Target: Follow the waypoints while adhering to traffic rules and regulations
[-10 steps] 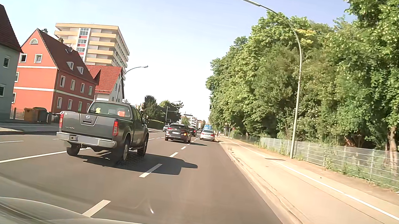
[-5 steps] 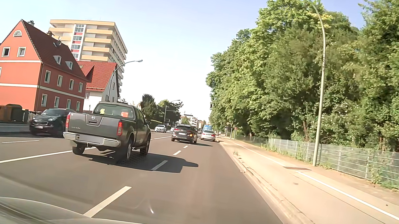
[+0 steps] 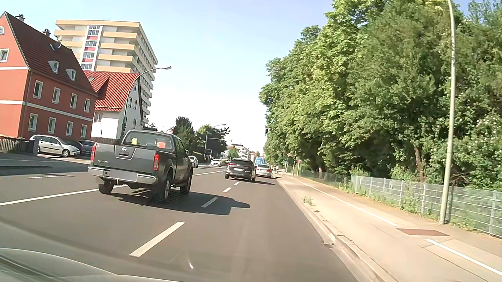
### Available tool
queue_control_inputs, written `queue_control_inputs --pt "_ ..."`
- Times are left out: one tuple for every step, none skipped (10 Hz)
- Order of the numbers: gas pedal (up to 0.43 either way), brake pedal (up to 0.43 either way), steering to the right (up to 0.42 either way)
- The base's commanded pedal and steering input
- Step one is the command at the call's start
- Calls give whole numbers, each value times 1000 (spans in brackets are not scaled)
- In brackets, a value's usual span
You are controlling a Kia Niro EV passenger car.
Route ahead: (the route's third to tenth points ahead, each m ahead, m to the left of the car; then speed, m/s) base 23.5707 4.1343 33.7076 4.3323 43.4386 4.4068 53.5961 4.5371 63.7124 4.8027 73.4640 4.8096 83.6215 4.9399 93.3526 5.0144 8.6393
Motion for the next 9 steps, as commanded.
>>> queue_control_inputs --pt "0 0 -6" --pt "67 0 -6" --pt "138 0 -6" --pt "138 0 -6" --pt "138 0 -5" --pt "138 0 -4" --pt "98 0 -4" --pt "39 0 -4" --pt "39 0 -4"
